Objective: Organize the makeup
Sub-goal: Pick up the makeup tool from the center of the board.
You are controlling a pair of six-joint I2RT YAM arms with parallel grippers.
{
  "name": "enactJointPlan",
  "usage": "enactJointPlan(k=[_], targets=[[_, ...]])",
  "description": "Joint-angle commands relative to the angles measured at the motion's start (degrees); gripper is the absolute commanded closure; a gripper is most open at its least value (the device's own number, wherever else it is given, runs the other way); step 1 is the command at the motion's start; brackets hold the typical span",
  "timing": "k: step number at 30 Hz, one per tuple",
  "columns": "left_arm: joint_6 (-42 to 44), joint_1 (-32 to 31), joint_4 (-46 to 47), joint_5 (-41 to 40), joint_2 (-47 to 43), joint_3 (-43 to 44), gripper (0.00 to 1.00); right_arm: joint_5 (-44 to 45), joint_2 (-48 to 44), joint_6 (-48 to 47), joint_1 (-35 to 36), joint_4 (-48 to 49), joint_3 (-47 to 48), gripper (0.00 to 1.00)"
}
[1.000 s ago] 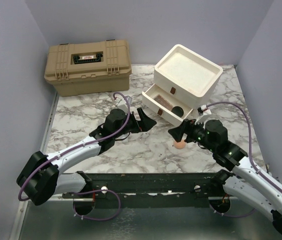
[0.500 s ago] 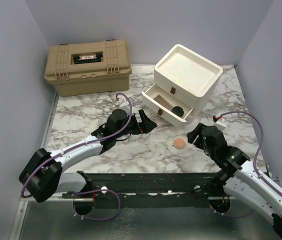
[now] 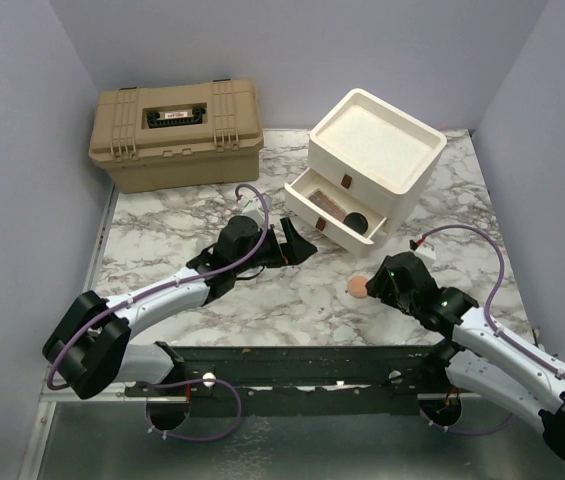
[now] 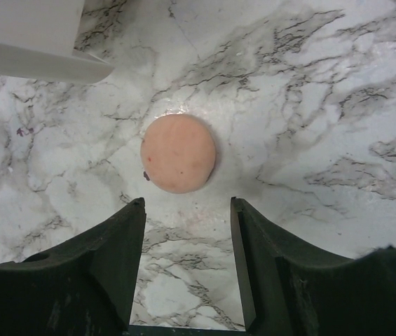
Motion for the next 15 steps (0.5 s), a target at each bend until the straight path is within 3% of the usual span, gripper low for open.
enactJointPlan(k=[1,13,15], targets=[[0.3,0.1,1.0,-1.0,0.6,1.4,0.02,-3.8,1.3,0.4,-0.1,4.2,-1.3,0.43],[-0.4,0.1,1.2,-0.6,-0.7,0.5,0.02,-5.7,8.4,3.1,-1.7,9.5,-2.5,0.47],[-0.5,0.2,1.3,-0.6,-1.0,0.2,0.02,-9.3,8.0,3.9,-3.8,12.7,-3.8,0.48]])
